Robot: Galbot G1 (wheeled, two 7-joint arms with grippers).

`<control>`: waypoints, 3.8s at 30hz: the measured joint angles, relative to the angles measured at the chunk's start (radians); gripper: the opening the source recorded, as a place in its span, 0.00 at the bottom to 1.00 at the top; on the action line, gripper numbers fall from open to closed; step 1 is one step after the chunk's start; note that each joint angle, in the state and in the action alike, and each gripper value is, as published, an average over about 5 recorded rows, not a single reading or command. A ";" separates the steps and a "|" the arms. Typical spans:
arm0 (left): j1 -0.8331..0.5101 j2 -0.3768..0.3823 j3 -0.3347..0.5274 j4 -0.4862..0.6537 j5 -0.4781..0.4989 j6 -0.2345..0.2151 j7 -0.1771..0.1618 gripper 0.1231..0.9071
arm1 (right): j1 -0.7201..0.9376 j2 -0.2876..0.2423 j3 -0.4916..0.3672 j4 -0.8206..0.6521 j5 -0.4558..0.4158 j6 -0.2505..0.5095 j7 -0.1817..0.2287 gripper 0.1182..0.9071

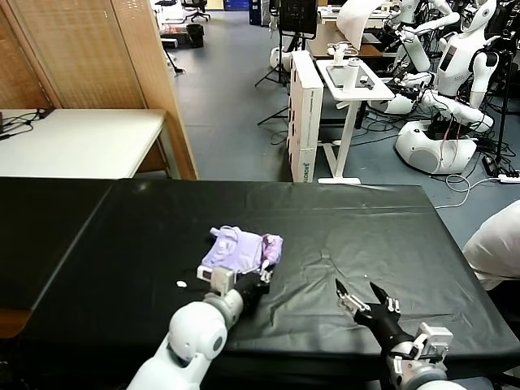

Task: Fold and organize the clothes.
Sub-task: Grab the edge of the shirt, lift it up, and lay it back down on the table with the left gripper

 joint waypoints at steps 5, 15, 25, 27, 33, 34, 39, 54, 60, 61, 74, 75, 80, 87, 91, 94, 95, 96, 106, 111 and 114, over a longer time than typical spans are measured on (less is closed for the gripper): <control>-0.020 -0.038 0.001 0.032 0.021 -0.071 0.003 0.11 | -0.007 0.001 0.001 0.006 -0.005 0.000 -0.001 1.00; -0.035 -0.076 0.008 0.095 0.046 -0.126 0.000 0.11 | -0.007 0.009 0.000 0.008 -0.010 0.000 -0.001 1.00; -0.040 -0.107 0.014 0.112 -0.012 -0.137 -0.021 0.66 | -0.010 0.008 0.003 0.008 -0.010 0.000 -0.004 1.00; -0.040 -0.111 0.013 0.109 -0.031 -0.150 -0.022 0.80 | -0.009 0.006 0.003 0.008 -0.011 0.001 -0.007 1.00; -0.027 -0.109 -0.004 0.075 -0.094 -0.246 -0.001 0.99 | 0.003 -0.010 -0.004 -0.007 -0.072 0.051 -0.082 1.00; -0.023 -0.105 -0.010 0.066 -0.089 -0.259 0.005 1.00 | 0.008 -0.014 -0.007 -0.012 -0.090 0.065 -0.100 1.00; 0.006 -0.067 -0.050 0.006 0.019 -0.260 0.021 1.00 | 0.047 -0.046 -0.027 -0.047 -0.147 0.132 -0.179 1.00; 0.153 0.142 -0.226 -0.036 0.384 -0.278 0.076 1.00 | 0.288 -0.093 -0.198 -0.312 -0.378 0.242 -0.237 1.00; 0.153 0.142 -0.241 0.000 0.414 -0.289 0.070 1.00 | 0.363 -0.093 -0.278 -0.394 -0.430 0.241 -0.237 1.00; 0.150 0.140 -0.242 0.006 0.413 -0.290 0.069 1.00 | 0.370 -0.094 -0.288 -0.405 -0.440 0.239 -0.237 1.00; 0.138 0.125 -0.238 -0.003 0.369 -0.266 0.074 1.00 | 0.385 -0.096 -0.314 -0.449 -0.517 0.197 -0.225 1.00; 0.137 0.125 -0.239 -0.007 0.366 -0.265 0.074 1.00 | 0.385 -0.095 -0.313 -0.451 -0.518 0.191 -0.221 1.00; 0.133 0.127 -0.247 -0.025 0.348 -0.260 0.078 1.00 | 0.382 -0.086 -0.307 -0.463 -0.522 0.158 -0.203 1.00; 0.142 0.135 -0.230 -0.039 0.340 -0.246 0.114 1.00 | 0.381 -0.073 -0.305 -0.477 -0.525 0.131 -0.189 1.00; 0.136 0.123 -0.211 -0.011 0.374 -0.252 0.119 1.00 | 0.385 -0.068 -0.302 -0.485 -0.526 0.125 -0.183 1.00; 0.122 0.115 -0.201 0.020 0.397 -0.262 0.118 1.00 | 0.386 -0.061 -0.295 -0.493 -0.528 0.118 -0.175 1.00; 0.117 0.113 -0.200 0.032 0.402 -0.265 0.117 1.00 | 0.386 -0.058 -0.293 -0.494 -0.529 0.115 -0.171 1.00; 0.112 0.111 -0.199 0.044 0.406 -0.268 0.116 1.00 | 0.384 -0.057 -0.290 -0.494 -0.531 0.112 -0.169 1.00; 0.101 0.104 -0.196 0.085 0.411 -0.272 0.113 1.00 | 0.359 -0.056 -0.258 -0.427 -0.467 0.151 -0.168 1.00; 0.103 0.098 -0.194 0.087 0.412 -0.272 0.112 1.00 | 0.374 -0.055 -0.274 -0.403 -0.456 0.166 -0.183 1.00; 0.105 0.098 -0.194 0.086 0.414 -0.272 0.112 1.00 | 0.386 -0.051 -0.291 -0.412 -0.461 0.167 -0.189 1.00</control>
